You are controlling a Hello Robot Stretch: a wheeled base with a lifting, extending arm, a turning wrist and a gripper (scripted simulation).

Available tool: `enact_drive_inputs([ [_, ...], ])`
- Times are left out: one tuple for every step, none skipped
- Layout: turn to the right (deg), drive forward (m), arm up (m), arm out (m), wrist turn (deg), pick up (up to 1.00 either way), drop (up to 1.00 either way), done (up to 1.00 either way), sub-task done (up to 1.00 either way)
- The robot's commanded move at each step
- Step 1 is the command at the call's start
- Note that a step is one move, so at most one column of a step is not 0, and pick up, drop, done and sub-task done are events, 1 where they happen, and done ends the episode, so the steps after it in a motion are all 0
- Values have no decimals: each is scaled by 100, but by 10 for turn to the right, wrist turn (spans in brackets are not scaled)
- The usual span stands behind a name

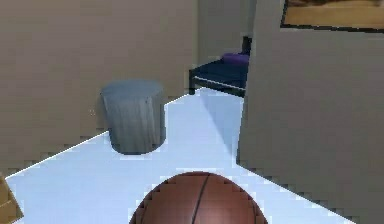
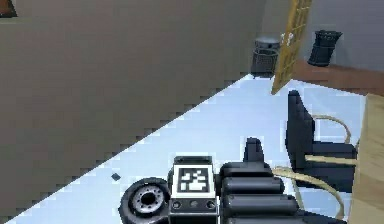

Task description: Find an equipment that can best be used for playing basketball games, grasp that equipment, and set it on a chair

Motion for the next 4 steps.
enact_drive_inputs([
  [0,20,0,0,0,0,0,0,0],
  [450,0,0,0,0,0,0,0,0],
  [330,0,0,0,0,0,0,0,0],
  [0,25,0,0,0,0,0,0,0],
])
